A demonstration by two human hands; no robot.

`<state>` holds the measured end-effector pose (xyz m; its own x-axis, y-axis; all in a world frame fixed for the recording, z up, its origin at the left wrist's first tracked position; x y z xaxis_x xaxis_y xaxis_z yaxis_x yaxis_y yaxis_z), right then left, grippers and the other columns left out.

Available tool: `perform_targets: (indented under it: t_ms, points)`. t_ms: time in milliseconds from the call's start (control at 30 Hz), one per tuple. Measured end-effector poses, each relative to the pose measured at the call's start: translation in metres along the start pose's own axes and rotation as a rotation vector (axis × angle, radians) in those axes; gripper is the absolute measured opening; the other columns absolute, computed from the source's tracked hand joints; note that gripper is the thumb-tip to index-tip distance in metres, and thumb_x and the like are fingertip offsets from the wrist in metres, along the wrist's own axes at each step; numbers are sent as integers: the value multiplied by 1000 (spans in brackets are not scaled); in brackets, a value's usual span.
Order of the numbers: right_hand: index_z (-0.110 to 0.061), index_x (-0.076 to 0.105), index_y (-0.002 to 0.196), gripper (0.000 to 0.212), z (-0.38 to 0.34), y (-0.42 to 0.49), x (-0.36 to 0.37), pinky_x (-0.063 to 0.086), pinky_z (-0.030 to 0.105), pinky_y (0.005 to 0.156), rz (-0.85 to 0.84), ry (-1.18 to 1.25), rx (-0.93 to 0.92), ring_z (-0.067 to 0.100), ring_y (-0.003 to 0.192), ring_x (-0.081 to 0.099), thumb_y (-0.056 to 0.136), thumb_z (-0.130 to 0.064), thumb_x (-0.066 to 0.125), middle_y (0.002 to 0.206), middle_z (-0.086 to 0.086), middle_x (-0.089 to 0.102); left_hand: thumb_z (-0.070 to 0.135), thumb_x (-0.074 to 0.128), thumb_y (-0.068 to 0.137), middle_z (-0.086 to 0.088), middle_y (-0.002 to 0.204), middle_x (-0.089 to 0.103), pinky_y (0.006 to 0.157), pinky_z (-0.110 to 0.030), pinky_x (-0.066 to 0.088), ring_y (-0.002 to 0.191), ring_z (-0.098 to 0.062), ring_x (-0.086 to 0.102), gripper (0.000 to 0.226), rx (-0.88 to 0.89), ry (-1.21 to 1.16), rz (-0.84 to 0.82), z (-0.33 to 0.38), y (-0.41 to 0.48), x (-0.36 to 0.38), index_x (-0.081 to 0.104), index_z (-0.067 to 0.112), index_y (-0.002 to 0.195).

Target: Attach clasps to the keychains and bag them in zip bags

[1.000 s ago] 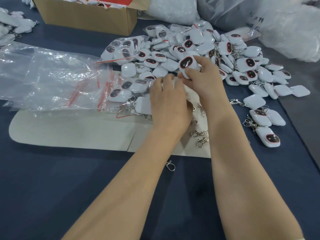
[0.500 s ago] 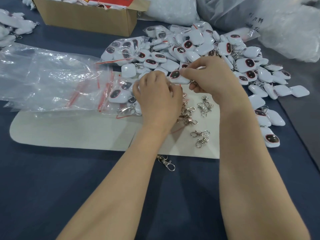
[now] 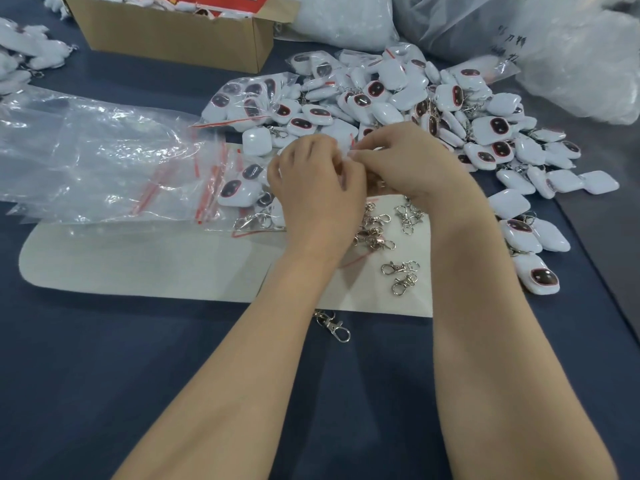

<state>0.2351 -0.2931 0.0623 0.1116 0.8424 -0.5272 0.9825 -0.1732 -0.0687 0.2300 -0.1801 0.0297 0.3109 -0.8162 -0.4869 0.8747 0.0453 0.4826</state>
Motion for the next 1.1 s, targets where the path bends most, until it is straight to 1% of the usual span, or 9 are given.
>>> perform_targets:
  t_ms: [167,267,533,600,700,800,867,933,1100]
  points:
    - [-7,62,76,33,1,-1,11,52,19,55,-257,356,15,5,52,60,91,10,39,54,-3,64,13,52,83,-4,102,64,96,-41,35,103,-24,55,12,92,-96,49,4,-2,-3,44,16,75]
    - [-10,61,79,33,5,-5,18,49,17,52,-367,454,24,8,57,58,96,7,37,59,-5,66,10,51,84,-7,101,64,89,-32,37,98,-24,55,10,137,-160,76,6,-2,-4,50,5,75]
    - [-15,57,64,40,9,-2,25,40,13,52,-288,171,-91,-2,50,52,92,10,41,48,-13,58,11,51,82,-10,100,63,85,-34,41,96,-23,55,12,163,-174,80,6,-2,-3,53,2,75]
    - [-14,60,66,37,9,-1,22,42,17,55,-211,162,-68,9,56,55,90,8,42,55,-6,60,13,50,84,-10,100,61,84,-39,43,97,-25,53,13,119,-171,28,3,-2,1,53,2,78]
    - [-15,65,74,32,17,8,6,51,24,60,156,147,40,14,59,60,88,2,43,69,4,64,14,52,89,-9,95,58,82,-37,40,92,-28,51,13,76,-84,-104,-4,-2,9,55,5,80]
    - [-16,67,110,30,39,12,-6,43,32,93,518,-202,129,26,107,56,93,-11,44,125,10,58,18,51,89,-6,86,57,78,-31,34,84,-23,48,15,126,58,-175,-8,-3,15,56,8,78]
    - [-19,58,130,37,51,10,-7,24,33,112,515,-359,215,34,139,27,95,-16,44,154,13,26,20,50,89,-3,82,54,76,-28,30,79,-19,43,17,155,101,-187,-9,-4,17,54,10,76]
    - [-18,49,139,43,59,10,-4,9,38,119,443,-448,278,36,147,4,97,-18,44,161,14,3,20,51,89,-1,79,53,75,-27,29,78,-17,42,17,155,99,-182,-9,-3,16,52,12,74]
    - [-10,41,142,47,66,14,3,9,45,119,452,-557,266,33,148,-1,99,-27,40,162,12,-3,22,51,89,1,81,53,77,-27,29,80,-16,42,17,146,97,-191,-9,-4,15,51,14,75]
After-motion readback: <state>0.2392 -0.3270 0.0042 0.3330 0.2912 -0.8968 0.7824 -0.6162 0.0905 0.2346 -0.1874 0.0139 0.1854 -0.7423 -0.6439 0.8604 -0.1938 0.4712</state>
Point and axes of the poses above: each hand's wrist, its own y-axis towards the middle knuckle, its own x-axis out of the palm, z = x × y, the point moved 2 cm from there along y, towards the middle knuckle
